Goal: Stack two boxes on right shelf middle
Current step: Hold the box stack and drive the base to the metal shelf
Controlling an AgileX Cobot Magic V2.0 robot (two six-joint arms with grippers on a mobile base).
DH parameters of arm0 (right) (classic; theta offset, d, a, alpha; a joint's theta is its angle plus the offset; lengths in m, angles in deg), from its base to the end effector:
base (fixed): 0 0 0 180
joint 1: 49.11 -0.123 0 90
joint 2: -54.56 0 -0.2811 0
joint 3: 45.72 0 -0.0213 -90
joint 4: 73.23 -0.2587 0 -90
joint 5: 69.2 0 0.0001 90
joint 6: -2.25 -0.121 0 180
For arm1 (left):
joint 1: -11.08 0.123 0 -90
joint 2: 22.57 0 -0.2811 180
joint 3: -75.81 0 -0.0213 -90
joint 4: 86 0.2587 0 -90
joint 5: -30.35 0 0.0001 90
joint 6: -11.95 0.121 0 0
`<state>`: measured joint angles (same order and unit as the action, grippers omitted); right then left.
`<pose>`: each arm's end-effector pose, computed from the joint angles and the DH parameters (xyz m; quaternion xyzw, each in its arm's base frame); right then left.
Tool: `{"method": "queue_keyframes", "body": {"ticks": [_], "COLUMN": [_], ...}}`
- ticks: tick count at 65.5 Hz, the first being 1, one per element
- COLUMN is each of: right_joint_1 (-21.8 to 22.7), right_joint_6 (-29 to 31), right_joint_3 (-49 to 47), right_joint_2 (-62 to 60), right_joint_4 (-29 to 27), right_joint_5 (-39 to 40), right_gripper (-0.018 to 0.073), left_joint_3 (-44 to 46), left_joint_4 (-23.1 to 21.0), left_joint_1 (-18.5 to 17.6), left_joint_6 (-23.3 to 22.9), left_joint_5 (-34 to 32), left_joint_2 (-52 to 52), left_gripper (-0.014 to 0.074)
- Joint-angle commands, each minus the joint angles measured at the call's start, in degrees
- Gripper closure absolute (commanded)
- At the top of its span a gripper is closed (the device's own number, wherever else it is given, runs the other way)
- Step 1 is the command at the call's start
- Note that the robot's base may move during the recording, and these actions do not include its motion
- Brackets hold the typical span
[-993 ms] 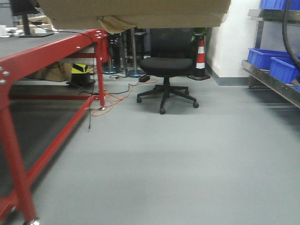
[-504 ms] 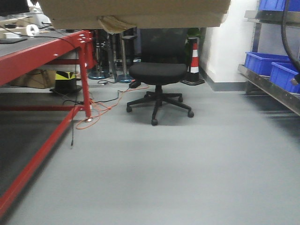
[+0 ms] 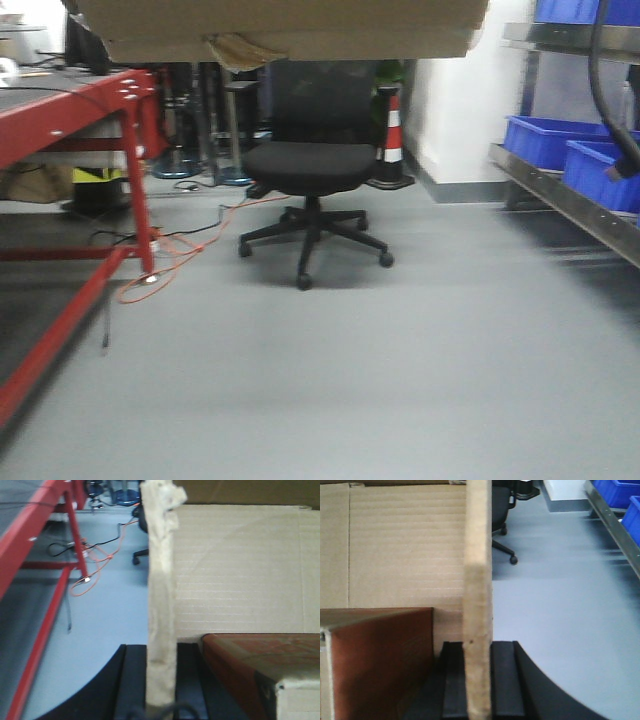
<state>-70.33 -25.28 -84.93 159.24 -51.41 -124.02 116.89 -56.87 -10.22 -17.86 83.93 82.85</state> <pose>0.3855 0.1102 0.4670 0.0293 0.8513 0.0301 0.5230 0.3901 -0.1012 0.4796 -0.0380 0.8287 0.0106 0.5582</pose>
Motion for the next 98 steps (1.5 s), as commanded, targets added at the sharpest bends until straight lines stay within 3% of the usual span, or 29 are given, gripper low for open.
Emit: {"method": "queue_keyframes", "body": {"ticks": [1, 98], "right_joint_1": [0.1, 0.1], "right_joint_6": [-0.1, -0.1], "right_joint_3": [-0.8, -0.8], "right_joint_2": [-1.0, -1.0], "right_joint_4": [1.0, 1.0], "right_joint_5": [3.0, 3.8], "right_gripper": [0.0721, 0.0721], "left_joint_3": [0.6, 0.6], "left_joint_4": [1.1, 1.1], "left_joint_1": [0.0, 0.0], "left_joint_6": [0.0, 0.0], "left_joint_5": [-2.4, -2.4], "left_joint_2": [-0.6, -0.6], "left_gripper": [0.0707, 0.0707]}}
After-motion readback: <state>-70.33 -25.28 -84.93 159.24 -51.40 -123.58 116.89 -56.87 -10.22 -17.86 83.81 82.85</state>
